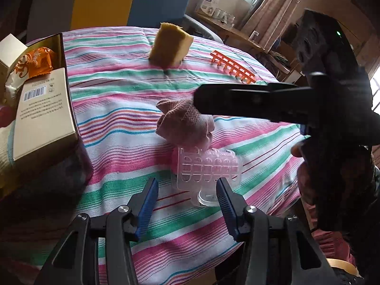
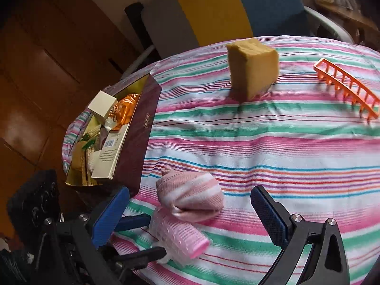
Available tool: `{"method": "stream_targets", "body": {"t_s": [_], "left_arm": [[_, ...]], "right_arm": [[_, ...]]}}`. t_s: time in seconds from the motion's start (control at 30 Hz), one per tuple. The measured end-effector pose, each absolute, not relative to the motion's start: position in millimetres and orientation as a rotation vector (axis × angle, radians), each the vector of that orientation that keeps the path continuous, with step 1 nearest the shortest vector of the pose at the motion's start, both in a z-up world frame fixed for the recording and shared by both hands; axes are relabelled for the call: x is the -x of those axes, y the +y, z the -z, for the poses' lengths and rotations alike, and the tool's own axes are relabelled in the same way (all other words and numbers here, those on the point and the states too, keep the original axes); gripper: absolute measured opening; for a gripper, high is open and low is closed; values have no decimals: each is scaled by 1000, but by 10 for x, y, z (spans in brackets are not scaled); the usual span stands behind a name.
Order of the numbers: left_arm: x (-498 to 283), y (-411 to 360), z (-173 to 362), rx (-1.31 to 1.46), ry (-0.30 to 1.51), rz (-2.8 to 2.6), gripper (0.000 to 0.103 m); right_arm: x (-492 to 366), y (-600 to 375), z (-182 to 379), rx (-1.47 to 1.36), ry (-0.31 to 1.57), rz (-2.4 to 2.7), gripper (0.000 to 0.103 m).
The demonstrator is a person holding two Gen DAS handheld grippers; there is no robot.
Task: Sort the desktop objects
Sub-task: 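Bring the right tool to the pink sock while the left tool approaches the pink roller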
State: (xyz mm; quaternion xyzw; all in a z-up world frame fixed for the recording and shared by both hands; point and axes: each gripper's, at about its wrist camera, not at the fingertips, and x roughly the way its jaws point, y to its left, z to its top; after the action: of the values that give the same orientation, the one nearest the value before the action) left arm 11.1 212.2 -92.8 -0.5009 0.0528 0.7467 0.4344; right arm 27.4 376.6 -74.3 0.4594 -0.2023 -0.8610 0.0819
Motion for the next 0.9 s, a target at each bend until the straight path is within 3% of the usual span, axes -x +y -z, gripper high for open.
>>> {"method": "stream_targets", "body": {"t_s": [0.27, 0.57, 0.9], "left_arm": [[-40, 2119, 983, 1251, 93, -1848, 56], [-41, 2135, 990, 1243, 93, -1847, 59], [-115, 2219, 932, 1243, 150, -1849, 57]], "right_arm": [[-83, 3633, 981, -1560, -262, 2670, 102], [-315, 4265, 801, -1435, -419, 2964, 103], [-819, 4894, 834, -1460, -762, 3079, 103]]}}
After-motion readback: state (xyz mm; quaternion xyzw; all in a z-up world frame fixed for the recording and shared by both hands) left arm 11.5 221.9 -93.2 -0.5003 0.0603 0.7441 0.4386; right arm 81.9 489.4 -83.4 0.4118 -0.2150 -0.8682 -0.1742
